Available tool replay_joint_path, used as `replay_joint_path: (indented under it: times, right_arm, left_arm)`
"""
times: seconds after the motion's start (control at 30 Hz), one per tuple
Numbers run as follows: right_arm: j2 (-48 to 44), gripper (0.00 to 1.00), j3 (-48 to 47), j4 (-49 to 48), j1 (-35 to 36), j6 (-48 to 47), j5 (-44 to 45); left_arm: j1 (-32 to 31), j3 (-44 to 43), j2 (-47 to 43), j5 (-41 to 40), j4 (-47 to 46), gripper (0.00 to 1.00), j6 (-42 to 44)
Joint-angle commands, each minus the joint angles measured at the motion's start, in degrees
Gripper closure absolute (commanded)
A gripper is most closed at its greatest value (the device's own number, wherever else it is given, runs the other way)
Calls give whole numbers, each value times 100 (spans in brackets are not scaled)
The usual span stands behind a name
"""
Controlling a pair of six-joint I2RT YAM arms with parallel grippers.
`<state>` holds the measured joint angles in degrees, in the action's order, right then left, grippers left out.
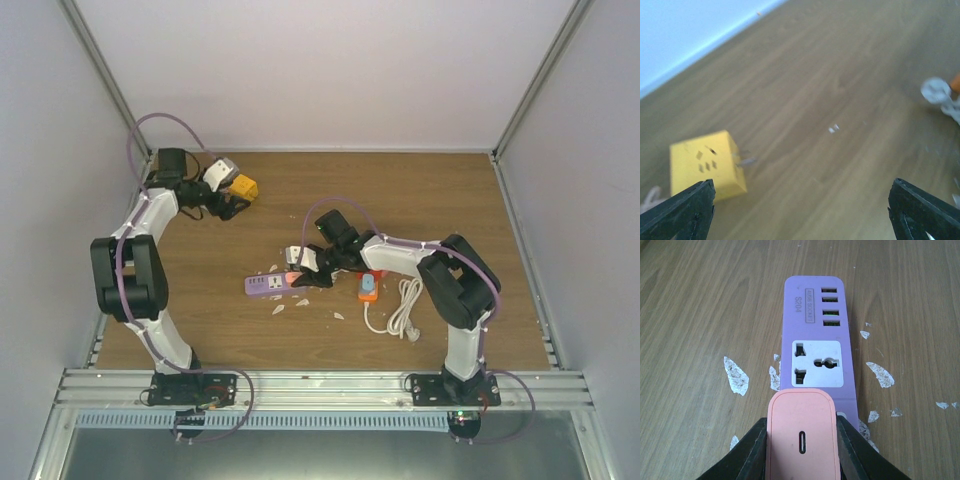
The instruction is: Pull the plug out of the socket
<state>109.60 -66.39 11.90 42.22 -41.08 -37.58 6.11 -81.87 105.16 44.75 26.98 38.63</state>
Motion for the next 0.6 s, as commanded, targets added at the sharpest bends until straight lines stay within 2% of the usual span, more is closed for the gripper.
replay_joint_path:
  times: [0.0, 0.3, 0.4, 0.57]
  right_arm:
    - [326, 96, 178, 224, 67, 19, 530]
    - [262, 95, 214, 159, 67, 52, 500]
    - [253, 95, 214, 142, 67, 64, 490]
    - [217, 95, 223, 141, 63, 65, 480]
  left_arm:
    - [31, 840, -764, 83, 545, 6, 1358]
    - [-34, 2638, -2262, 505, 1043, 7, 2901]
    - [-172, 3261, -2588, 408, 810, 7, 3089]
    - [-645, 3998, -2640, -120, 361, 9, 3096]
